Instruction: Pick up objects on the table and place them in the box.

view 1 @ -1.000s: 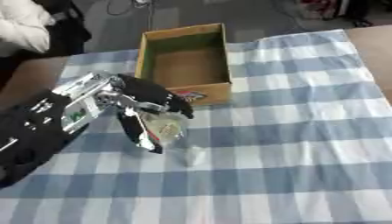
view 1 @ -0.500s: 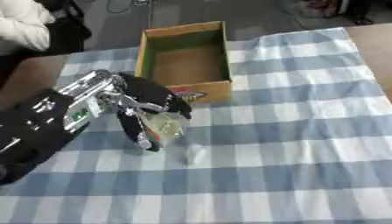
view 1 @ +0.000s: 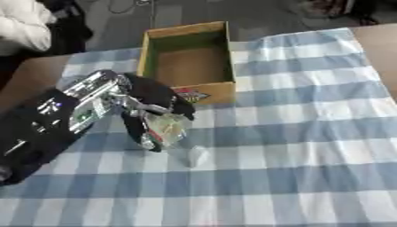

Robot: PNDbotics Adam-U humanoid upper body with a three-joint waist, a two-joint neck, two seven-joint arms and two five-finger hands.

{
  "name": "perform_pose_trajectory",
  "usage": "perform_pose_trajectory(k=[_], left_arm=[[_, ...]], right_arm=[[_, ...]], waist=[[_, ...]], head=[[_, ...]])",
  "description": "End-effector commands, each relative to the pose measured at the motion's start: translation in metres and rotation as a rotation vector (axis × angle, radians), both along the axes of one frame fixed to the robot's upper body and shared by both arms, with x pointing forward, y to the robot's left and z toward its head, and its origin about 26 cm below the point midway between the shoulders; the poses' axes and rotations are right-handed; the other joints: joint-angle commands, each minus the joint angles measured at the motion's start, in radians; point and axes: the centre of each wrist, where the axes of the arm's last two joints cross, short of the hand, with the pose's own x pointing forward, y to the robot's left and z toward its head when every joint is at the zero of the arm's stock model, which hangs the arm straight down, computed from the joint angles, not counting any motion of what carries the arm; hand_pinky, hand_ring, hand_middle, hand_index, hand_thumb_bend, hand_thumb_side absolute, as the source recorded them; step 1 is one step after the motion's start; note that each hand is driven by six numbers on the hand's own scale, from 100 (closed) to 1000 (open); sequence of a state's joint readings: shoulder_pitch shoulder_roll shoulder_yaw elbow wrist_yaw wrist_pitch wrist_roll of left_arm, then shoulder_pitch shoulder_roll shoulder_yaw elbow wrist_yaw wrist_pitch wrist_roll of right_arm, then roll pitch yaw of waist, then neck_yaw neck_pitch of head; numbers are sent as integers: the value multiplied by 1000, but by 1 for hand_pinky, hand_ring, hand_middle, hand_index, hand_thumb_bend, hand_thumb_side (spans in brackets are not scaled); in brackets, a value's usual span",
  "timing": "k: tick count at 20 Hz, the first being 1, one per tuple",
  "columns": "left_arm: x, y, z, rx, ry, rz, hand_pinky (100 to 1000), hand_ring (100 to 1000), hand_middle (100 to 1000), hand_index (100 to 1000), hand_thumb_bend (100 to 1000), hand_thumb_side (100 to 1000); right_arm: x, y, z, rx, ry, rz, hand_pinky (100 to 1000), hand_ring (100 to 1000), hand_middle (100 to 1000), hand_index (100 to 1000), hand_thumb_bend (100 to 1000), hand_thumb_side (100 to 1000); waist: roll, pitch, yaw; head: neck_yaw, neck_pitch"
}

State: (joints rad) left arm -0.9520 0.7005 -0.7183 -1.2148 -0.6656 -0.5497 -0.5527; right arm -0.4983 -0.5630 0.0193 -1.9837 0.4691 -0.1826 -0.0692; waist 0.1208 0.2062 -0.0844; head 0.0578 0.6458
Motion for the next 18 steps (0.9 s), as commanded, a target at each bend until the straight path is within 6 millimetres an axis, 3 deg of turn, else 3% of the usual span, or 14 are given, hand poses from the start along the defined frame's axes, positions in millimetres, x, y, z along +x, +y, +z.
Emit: perform_pose_trajectory(k=[1, 18], left_arm=[[3, 4, 9, 396, 122, -254, 930, 936, 991, 1000, 807, 360], [12, 21, -7, 350, 162, -174, 841, 877, 969, 1000, 744, 330]], right_arm=[[-3, 2, 9, -6, -28, 11, 487, 455, 494, 711, 174, 1000], [-3, 4, 9, 1, -28, 20, 487, 455, 493, 711, 170, 1000]], waist=[[-9, -13, -1], [-21, -6, -8]], head=[[10, 0], [29, 0]])
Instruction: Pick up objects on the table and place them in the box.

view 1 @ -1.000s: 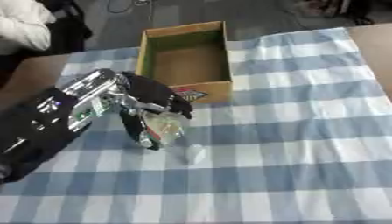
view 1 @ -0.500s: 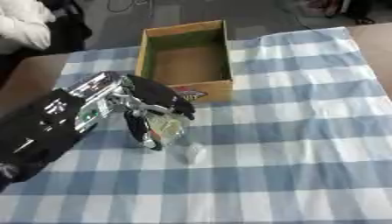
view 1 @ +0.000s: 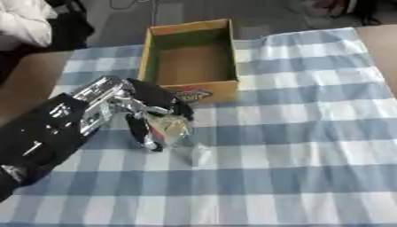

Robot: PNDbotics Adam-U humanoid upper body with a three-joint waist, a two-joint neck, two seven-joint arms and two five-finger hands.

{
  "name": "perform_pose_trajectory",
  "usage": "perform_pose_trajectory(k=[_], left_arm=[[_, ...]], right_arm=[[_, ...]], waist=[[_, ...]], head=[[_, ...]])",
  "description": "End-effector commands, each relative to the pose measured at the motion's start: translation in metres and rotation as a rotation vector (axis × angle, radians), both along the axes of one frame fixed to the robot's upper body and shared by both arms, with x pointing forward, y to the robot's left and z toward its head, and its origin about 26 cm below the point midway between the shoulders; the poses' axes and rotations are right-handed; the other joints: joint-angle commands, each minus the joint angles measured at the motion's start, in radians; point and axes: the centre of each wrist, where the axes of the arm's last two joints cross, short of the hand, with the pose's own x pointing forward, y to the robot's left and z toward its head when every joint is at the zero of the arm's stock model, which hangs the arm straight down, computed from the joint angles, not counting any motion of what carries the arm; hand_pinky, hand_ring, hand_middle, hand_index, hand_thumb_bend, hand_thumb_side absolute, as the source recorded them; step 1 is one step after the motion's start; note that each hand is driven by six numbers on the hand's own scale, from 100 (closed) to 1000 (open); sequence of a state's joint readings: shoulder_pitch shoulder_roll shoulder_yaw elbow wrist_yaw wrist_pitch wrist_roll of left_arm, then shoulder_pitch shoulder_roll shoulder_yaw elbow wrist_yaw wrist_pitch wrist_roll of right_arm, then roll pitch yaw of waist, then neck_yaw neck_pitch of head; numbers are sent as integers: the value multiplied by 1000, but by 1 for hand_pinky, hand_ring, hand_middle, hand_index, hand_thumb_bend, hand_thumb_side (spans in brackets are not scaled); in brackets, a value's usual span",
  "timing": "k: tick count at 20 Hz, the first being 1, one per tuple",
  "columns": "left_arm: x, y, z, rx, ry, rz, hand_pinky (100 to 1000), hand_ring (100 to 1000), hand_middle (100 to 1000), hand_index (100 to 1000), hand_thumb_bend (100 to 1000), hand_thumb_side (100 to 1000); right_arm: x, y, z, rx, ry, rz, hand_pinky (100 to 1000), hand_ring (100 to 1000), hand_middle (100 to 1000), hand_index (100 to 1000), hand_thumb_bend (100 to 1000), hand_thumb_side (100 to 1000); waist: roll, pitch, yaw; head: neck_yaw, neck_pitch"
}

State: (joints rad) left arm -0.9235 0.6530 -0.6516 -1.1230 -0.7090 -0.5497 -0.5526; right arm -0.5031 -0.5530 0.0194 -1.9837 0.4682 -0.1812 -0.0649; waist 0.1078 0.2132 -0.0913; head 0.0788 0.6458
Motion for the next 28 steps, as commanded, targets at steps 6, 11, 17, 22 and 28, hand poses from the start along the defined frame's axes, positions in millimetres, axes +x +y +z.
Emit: perform_pose_trajectory(k=[6, 11, 17, 22, 28], left_arm=[[3, 11, 9, 340, 144, -249, 750, 806, 946, 1000, 737, 316], [0, 7, 12, 333, 93, -260, 694, 770, 937, 998, 765, 312], [-4, 8, 8, 303, 23, -270, 571, 688, 895, 973, 766, 317], [-5, 10, 0, 271, -22, -268, 368, 565, 805, 914, 645, 293], [-8, 16, -1, 104, -135, -233, 100, 284, 504, 606, 100, 302]], right_arm=[[-3, 2, 9, -4, -31, 14, 487, 456, 493, 710, 166, 1000], [-3, 2, 9, -4, -32, 14, 487, 456, 494, 710, 164, 1000], [-3, 2, 9, -5, -32, 14, 487, 456, 494, 710, 161, 1000], [-3, 2, 9, -6, -32, 14, 487, 456, 494, 710, 158, 1000], [-3, 2, 9, -5, -32, 14, 486, 456, 492, 708, 149, 1000]], waist=[[-9, -13, -2], [-10, -14, -2], [-11, -13, -2], [-11, -13, -2], [-12, -13, 1]], head=[[6, 1], [3, 2], [1, 1], [0, 2], [-1, 3]])
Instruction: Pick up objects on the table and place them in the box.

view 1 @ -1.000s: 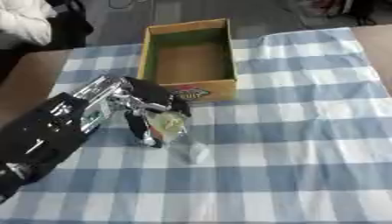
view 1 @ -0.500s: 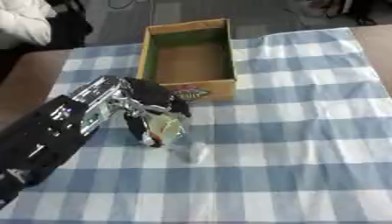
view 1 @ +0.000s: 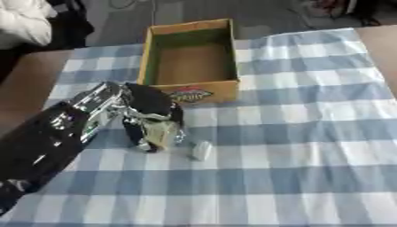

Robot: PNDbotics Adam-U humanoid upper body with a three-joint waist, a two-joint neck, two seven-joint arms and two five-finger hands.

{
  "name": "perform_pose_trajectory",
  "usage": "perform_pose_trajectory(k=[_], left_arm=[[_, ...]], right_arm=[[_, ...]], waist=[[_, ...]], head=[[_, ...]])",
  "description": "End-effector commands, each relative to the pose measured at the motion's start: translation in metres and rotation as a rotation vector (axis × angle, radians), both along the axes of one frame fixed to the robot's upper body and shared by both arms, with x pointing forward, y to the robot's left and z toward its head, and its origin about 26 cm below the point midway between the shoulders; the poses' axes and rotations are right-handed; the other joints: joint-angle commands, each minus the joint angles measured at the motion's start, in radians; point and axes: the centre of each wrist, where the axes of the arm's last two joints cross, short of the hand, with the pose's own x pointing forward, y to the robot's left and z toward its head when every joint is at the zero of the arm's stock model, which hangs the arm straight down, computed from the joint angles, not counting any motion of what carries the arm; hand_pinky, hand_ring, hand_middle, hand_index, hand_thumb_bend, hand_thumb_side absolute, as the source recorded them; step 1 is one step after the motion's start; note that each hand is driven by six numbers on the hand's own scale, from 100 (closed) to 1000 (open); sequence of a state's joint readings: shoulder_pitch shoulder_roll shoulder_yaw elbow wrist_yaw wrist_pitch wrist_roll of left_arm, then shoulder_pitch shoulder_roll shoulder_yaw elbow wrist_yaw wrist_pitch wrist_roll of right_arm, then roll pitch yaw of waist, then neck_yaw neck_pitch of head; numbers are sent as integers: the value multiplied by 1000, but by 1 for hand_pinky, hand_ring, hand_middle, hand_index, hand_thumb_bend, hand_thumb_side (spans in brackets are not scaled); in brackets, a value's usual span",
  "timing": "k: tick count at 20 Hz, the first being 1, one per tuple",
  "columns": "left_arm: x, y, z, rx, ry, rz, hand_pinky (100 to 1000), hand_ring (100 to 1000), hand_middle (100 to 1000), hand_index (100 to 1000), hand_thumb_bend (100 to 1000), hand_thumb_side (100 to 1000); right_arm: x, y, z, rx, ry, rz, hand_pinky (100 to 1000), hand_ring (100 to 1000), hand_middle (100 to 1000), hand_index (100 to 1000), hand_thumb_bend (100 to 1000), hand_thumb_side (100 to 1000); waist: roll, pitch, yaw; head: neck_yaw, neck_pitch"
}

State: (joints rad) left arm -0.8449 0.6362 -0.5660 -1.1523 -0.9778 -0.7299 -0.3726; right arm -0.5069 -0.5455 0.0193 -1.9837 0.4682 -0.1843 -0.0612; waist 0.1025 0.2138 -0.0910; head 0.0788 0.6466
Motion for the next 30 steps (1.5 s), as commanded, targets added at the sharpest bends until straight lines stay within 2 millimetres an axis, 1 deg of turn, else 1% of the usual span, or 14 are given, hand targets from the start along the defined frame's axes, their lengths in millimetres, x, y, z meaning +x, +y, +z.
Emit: perform_pose_trajectory(k=[1, 2, 3, 5, 6, 9, 15, 18, 26, 30], left_arm=[[-1, 6, 12, 28, -19, -61, 100, 215, 442, 531, 100, 462], [-2, 7, 12, -25, -41, -61, 100, 215, 442, 531, 100, 462], [-3, 8, 12, -79, -62, -63, 100, 100, 306, 430, 100, 481], [-6, 9, 12, -205, -102, -78, 100, 100, 222, 384, 100, 480], [-8, 9, 13, -251, -117, -86, 100, 100, 155, 355, 100, 481], [-13, 7, 14, -332, -144, -104, 100, 100, 105, 323, 100, 458], [-23, -2, 22, -402, -155, -137, 100, 100, 100, 302, 100, 437], [-31, -8, 31, -436, -158, -153, 100, 100, 100, 304, 100, 435], [-54, -21, 62, -514, -165, -159, 100, 100, 100, 295, 100, 422], [-64, -17, 82, -527, -196, -132, 100, 100, 100, 289, 100, 420]], right_arm=[[-4, 0, 9, -7, -30, 6, 486, 456, 492, 708, 148, 1000], [-4, 0, 9, -7, -30, 6, 486, 456, 492, 708, 148, 1000], [-4, 0, 9, -6, -31, 6, 486, 456, 492, 708, 147, 1000], [-4, 0, 9, -5, -31, 5, 486, 455, 491, 708, 145, 1000], [-4, 0, 9, -5, -31, 4, 486, 455, 491, 708, 144, 1000], [-4, -1, 9, -4, -31, 1, 486, 456, 492, 708, 143, 1000], [-4, -2, 9, -3, -32, -2, 486, 456, 492, 708, 142, 1000], [-4, -2, 9, -3, -33, -3, 486, 456, 492, 709, 138, 1000], [-4, -3, 9, -4, -30, -9, 486, 455, 492, 709, 143, 1000], [-4, -4, 9, -3, -31, -17, 486, 455, 492, 709, 143, 1000]], waist=[[-7, -13, 1], [-7, -13, 1], [-8, -13, 2], [-8, -12, 3], [-8, -12, 3], [-8, -12, 3], [-6, -13, 4], [-5, -13, 4], [-2, -14, 6], [0, -15, 9]], head=[[-1, 2], [0, 2], [-1, 3], [-1, 4], [0, 4], [1, 3], [2, 2], [2, 2], [0, 5], [-4, 9]])
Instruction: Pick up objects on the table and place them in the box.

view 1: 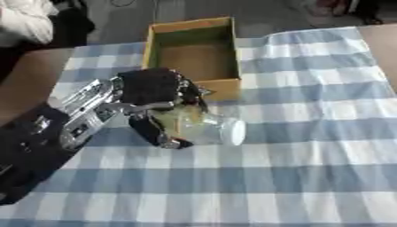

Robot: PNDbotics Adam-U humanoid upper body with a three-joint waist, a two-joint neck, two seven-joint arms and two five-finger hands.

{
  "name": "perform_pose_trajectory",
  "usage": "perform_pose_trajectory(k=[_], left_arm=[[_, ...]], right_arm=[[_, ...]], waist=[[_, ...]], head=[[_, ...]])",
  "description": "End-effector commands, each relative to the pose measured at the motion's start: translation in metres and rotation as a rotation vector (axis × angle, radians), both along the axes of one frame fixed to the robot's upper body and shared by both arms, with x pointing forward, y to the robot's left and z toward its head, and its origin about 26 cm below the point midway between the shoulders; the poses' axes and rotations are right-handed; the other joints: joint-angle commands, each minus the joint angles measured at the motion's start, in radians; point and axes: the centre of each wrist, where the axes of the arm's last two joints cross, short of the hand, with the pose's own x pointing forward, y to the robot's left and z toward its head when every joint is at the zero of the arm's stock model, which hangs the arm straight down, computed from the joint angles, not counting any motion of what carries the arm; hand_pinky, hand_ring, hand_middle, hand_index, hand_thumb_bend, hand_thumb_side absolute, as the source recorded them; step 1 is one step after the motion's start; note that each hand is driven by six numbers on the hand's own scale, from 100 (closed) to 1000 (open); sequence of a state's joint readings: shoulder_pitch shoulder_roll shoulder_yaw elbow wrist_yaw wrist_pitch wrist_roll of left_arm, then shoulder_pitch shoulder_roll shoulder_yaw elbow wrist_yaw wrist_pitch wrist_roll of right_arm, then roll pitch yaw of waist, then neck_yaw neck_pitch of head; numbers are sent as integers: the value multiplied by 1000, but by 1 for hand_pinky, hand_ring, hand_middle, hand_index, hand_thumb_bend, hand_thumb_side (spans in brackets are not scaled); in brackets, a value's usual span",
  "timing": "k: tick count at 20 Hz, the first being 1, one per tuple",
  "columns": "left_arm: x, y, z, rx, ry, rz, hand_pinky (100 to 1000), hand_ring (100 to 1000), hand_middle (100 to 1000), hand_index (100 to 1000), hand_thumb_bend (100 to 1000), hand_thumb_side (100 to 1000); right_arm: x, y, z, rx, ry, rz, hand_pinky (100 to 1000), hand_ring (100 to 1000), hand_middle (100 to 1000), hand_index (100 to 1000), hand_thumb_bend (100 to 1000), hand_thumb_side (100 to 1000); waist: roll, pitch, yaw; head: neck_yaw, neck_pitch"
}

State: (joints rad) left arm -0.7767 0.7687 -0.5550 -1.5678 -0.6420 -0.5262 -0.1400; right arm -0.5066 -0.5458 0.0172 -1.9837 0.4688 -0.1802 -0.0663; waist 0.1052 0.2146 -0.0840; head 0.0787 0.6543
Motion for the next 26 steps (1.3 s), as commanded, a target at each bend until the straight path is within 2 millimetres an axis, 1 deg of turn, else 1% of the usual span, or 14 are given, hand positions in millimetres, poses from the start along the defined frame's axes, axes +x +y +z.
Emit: perform_pose_trajectory(k=[1, 8, 15, 20, 26], left_arm=[[-9, 11, 31, -22, -57, 40, 100, 100, 100, 288, 100, 421], [-20, 16, 62, -93, -115, 89, 100, 100, 100, 278, 100, 428], [-27, 20, 84, -172, -176, 131, 100, 100, 100, 270, 100, 443], [-18, 28, 96, -229, -206, 181, 100, 100, 100, 266, 100, 449], [1, 34, 99, -232, -222, 224, 100, 100, 100, 262, 100, 450]], right_arm=[[-4, -4, 8, -10, -29, -13, 486, 455, 492, 709, 143, 1000], [-4, -4, 8, -9, -31, -18, 486, 456, 492, 709, 144, 1000], [-4, -5, 9, -5, -33, -22, 486, 456, 493, 709, 144, 1000], [-4, -5, 9, -4, -33, -24, 487, 456, 493, 709, 144, 1000], [-4, -4, 9, -5, -31, -20, 486, 455, 492, 709, 144, 1000]], waist=[[-2, -16, 3], [-1, -17, 6], [-1, -18, 7], [0, -20, 7], [1, -21, 4]], head=[[-5, 2], [-9, 5], [-12, 10], [-14, 11], [-10, 16]])
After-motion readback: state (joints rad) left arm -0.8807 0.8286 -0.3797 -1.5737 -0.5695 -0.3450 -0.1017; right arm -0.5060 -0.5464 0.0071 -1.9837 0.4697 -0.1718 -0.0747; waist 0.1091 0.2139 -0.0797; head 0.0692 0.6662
